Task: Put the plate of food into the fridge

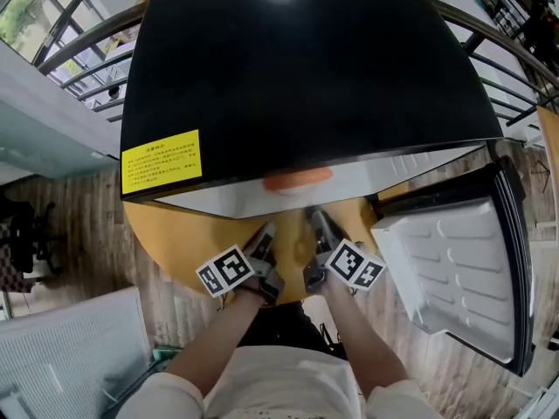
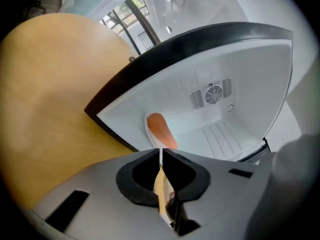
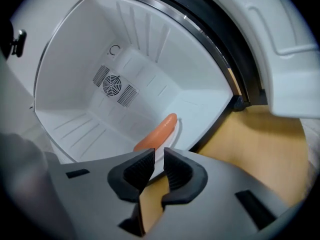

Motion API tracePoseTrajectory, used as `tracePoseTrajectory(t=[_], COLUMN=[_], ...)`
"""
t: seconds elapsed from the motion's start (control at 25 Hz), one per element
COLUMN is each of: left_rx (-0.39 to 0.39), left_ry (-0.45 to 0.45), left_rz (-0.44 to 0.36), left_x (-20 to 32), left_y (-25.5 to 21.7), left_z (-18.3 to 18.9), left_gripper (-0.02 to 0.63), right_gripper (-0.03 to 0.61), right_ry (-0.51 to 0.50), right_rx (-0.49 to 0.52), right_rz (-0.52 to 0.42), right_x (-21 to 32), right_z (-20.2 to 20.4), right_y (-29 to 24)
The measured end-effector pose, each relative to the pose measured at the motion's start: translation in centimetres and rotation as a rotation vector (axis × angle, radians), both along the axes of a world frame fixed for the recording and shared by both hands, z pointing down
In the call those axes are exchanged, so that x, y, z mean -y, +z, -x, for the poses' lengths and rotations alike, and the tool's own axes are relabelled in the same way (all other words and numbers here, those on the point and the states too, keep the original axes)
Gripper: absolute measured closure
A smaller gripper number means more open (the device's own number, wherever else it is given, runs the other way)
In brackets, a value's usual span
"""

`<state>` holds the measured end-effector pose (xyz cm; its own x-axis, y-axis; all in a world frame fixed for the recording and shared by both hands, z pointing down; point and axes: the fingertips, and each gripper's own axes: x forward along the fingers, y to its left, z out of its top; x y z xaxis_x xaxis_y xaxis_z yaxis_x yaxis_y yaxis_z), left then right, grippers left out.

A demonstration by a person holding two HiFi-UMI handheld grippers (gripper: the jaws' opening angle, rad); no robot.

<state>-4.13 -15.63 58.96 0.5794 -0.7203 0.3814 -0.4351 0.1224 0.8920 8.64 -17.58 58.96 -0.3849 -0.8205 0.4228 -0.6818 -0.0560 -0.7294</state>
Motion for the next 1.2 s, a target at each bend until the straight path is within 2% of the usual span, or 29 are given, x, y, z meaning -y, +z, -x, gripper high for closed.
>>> tracePoseTrajectory(t=[0.24, 0.56, 0.76, 0.96, 1.2], left_rx=[0.133, 0.396, 0.525, 0.618, 0.643], left_ry=[0.098, 0.261, 0.339, 0.38, 0.435], left_rz=[-0.083, -0.284, -0.331, -0.337, -0.363], left_x=[-2.6, -6.8, -9.8, -12.5, -13.3], left_y=[-2.4, -8.1, -9.7, -9.1, -9.5], left_z=[1.0, 1.8, 1.7, 1.3, 0.6], left_gripper=[0.591, 0.591, 0.591, 0.591, 0.591], right_gripper=[0.548, 0.551, 0.551, 0.551, 0.554], right_ry=[-0.106, -0.253, -0.291, -0.297, -0.31], right_rx=[-0.083, -0.203, -0.301, -0.329, -0.315], right_rz=[-0.042, -0.067, -0.098, -0.097, -0.092], right_x=[-3.6, -8.6, -11.8, -13.9, -15.5], right_z=[0.7, 3.5, 4.8, 4.7, 5.3], right_y=[-2.8, -7.3, -8.7, -8.7, -8.8])
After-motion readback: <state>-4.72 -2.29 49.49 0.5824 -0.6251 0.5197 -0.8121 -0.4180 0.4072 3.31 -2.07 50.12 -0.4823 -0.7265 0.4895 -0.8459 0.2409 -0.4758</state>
